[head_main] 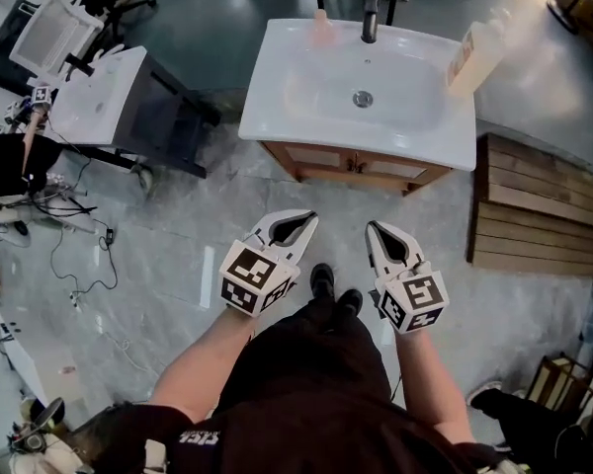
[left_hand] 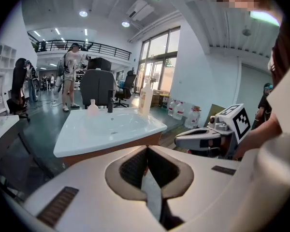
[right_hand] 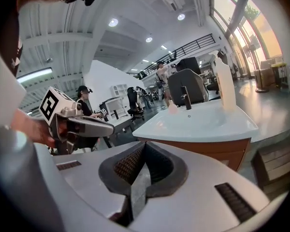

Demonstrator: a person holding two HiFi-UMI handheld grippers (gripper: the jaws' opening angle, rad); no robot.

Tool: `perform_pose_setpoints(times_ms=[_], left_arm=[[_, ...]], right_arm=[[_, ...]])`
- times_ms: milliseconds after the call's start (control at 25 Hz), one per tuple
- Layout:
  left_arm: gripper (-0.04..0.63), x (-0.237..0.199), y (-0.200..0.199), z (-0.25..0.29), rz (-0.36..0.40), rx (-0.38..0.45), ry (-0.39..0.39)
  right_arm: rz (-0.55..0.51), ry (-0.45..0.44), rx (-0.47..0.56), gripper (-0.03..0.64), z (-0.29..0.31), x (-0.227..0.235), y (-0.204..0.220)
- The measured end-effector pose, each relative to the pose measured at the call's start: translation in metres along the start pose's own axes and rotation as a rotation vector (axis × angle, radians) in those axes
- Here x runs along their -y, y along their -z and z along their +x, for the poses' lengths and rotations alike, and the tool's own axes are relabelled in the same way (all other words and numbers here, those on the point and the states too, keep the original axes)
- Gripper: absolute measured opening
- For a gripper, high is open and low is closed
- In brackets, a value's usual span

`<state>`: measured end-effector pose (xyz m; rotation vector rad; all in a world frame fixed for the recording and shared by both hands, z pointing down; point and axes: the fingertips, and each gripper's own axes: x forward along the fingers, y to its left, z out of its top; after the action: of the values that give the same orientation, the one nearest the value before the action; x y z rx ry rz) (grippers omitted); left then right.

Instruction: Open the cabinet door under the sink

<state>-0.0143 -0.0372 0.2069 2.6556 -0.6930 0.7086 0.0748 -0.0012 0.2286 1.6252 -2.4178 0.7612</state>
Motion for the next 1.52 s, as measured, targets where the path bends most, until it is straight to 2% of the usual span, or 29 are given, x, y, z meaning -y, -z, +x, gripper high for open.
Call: perform_pose_setpoints(times_ms=[240, 440, 600, 760, 960, 1360, 1520], left_arm=[[0.015, 0.011, 0.028, 0.043, 0.003, -0.029, -0.015], [0.015, 0.009, 0.049, 0.087, -0.013, 0.014, 0.009], [0.016, -0.024, 0.073, 0.113, 0.048, 0.029, -0.006], [0.015, -0.054, 0.106, 0.125, 0.038, 0.041, 0.005], [0.015, -0.089, 0.135, 0.133, 0.082, 0.034, 0.064], [0.015, -0.141, 0.2, 0.213, -0.041, -0.013, 0.08], [0.015, -0.154, 0.204, 0.245, -0.046, -0.016, 0.076]], right_arm=[[0.085, 0.015, -0.062, 0.014, -0.009, 0.023, 0.07], [0.071, 0.032, -0.143, 0.013, 0.001, 0.044, 0.115], [0.025, 0.028, -0.17, 0.014, 0.042, 0.054, 0.138], [-0.026, 0.075, -0.193, 0.014, 0.084, 0.063, 0.158], [0.074, 0.175, -0.11, 0.022, 0.14, 0.079, 0.164], [-0.034, 0.26, -0.167, 0.084, 0.224, 0.162, 0.227], [-0.012, 0.311, -0.181, 0.086, 0.243, 0.193, 0.241]])
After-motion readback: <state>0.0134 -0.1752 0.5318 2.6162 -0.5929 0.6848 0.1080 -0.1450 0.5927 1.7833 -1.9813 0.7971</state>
